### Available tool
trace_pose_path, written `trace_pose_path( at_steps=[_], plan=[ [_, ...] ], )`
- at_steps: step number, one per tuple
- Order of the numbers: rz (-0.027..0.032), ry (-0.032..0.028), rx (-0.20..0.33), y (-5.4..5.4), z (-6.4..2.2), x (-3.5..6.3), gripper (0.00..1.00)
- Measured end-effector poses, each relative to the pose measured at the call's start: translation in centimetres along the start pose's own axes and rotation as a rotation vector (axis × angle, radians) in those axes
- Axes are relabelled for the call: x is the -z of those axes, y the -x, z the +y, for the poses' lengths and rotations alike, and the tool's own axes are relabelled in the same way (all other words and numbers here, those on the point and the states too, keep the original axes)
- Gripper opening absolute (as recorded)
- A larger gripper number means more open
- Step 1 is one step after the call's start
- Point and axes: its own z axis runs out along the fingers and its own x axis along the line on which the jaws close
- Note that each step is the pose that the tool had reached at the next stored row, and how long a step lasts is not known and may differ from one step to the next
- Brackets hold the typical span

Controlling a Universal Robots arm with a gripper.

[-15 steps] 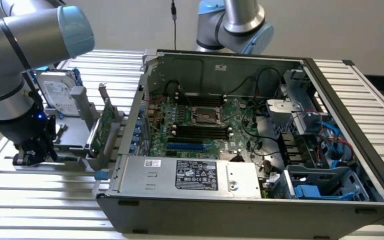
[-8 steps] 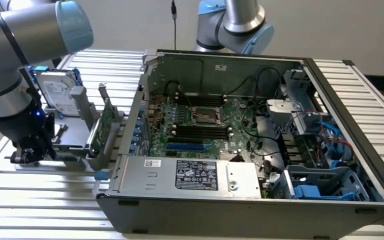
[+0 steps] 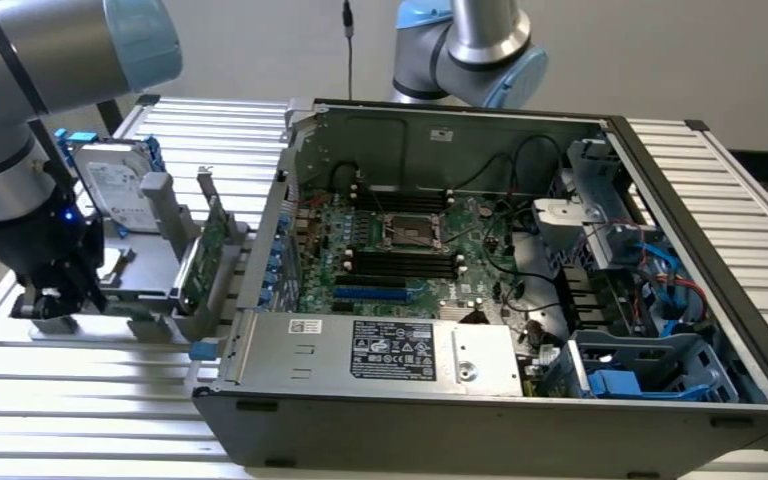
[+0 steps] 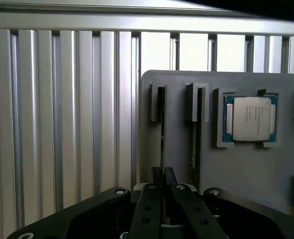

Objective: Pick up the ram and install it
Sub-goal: 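Pick up the ram and move it above insertion slot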

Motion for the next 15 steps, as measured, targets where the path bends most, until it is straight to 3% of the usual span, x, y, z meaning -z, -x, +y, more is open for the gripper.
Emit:
trace_pose_path(
  at_steps=[9,15],
  plan=[
    [0.0000,0.0006,0.001,0.1,-0.08,2.82,0.14],
    [-0.0022,0.0016,0.007,0.3,-1.34,5.56,0.14]
  ],
)
